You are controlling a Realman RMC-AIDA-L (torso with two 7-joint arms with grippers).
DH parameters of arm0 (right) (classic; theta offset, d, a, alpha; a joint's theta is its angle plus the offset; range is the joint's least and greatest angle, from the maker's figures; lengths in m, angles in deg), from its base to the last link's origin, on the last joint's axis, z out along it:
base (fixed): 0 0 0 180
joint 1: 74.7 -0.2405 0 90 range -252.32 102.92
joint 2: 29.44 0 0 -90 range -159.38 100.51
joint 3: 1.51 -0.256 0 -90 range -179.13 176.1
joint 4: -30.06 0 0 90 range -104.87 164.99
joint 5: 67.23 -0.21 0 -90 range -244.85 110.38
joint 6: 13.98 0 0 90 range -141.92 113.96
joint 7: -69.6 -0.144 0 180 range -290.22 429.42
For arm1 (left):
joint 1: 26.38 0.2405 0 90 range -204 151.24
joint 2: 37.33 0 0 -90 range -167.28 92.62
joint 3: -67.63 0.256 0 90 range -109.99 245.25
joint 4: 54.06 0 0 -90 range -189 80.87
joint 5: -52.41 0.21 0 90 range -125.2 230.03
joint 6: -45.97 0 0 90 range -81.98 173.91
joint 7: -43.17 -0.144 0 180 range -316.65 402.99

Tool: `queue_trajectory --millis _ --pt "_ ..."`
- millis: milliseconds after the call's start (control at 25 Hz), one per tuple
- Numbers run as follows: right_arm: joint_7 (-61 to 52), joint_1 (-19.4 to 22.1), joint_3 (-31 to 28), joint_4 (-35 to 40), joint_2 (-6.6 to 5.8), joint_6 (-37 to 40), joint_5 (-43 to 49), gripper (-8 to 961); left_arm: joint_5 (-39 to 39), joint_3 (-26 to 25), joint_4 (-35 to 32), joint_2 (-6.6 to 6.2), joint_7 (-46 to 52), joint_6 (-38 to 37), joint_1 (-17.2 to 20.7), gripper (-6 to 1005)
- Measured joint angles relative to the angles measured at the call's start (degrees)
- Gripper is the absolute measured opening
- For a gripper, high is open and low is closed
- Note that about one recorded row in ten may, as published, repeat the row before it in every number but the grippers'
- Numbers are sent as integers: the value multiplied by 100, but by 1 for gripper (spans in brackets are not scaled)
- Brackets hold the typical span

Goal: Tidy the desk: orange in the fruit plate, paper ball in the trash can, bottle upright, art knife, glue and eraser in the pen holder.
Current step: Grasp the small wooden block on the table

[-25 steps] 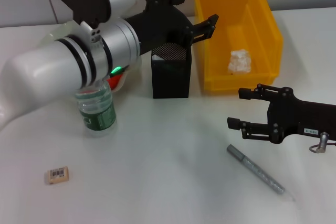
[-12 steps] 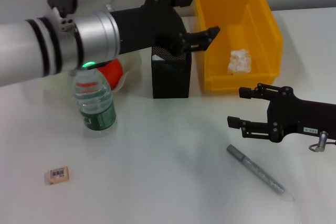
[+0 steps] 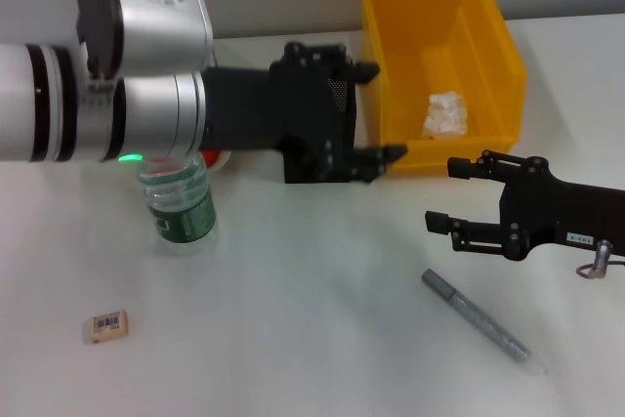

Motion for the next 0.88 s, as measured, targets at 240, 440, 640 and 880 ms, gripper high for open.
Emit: queue_trajectory --millis 240,440,640,880 --pt "26 16 0 0 1 14 0 763 821 -3 -378 10 372 -514 10 799" --pt "41 16 4 0 0 43 0 763 1647 36 -780 16 921 -974 31 799" --pt "44 12 21 0 8 46 0 763 1809 44 -891 16 1056 -1223 7 798" --pt "44 16 46 0 9 53 0 763 2206 135 -1180 24 1396 -1668 -21 798"
